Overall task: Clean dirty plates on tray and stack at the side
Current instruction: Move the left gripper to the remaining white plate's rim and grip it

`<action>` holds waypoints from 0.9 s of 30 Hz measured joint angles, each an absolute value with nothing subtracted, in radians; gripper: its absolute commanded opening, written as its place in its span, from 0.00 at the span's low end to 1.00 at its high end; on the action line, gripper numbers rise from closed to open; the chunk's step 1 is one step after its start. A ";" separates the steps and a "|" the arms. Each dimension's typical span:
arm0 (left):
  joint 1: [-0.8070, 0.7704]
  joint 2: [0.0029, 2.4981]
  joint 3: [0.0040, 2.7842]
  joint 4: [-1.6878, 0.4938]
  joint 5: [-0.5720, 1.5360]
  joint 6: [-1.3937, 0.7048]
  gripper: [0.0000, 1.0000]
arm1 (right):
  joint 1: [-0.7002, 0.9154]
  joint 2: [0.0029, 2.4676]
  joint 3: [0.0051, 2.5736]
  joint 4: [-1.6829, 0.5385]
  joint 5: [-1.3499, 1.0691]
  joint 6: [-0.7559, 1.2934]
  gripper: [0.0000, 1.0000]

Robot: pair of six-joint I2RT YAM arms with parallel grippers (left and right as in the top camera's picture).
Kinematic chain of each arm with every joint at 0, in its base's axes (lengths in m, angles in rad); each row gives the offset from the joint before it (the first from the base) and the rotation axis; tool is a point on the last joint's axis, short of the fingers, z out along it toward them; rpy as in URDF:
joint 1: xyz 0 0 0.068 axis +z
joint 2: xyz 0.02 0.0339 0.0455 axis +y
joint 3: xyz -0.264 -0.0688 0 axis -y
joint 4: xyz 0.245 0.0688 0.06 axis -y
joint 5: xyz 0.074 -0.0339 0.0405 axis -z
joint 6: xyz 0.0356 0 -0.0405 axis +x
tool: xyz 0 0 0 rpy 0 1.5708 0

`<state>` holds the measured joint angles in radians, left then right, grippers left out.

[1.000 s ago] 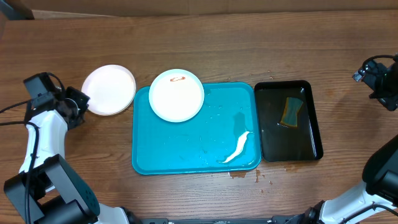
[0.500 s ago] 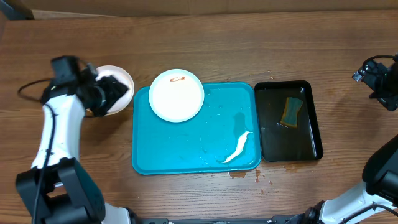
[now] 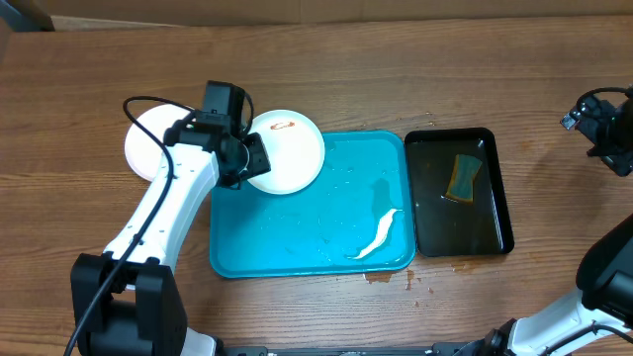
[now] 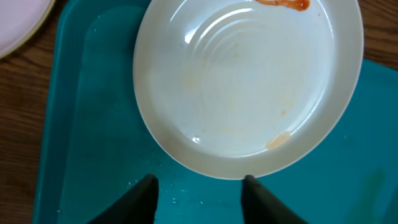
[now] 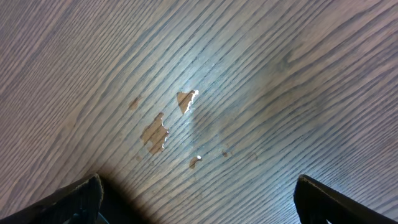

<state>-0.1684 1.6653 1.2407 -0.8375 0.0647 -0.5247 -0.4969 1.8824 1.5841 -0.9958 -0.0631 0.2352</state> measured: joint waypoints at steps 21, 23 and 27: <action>-0.168 1.840 1.171 -0.709 -0.020 -0.588 0.04 | -0.497 1.882 1.584 -0.995 -0.063 0.235 1.00; -0.168 1.840 1.171 -0.706 -0.017 -0.589 0.04 | -0.497 1.882 1.584 -0.995 -0.063 0.235 1.00; -0.169 1.840 1.170 -0.740 0.038 -0.545 0.08 | -0.497 1.882 1.584 -0.996 -0.063 0.235 1.00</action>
<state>-0.1688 1.8397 1.1702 -0.7399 0.0383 -0.5453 -0.4969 1.8824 1.5841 -0.9958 -0.0628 0.2352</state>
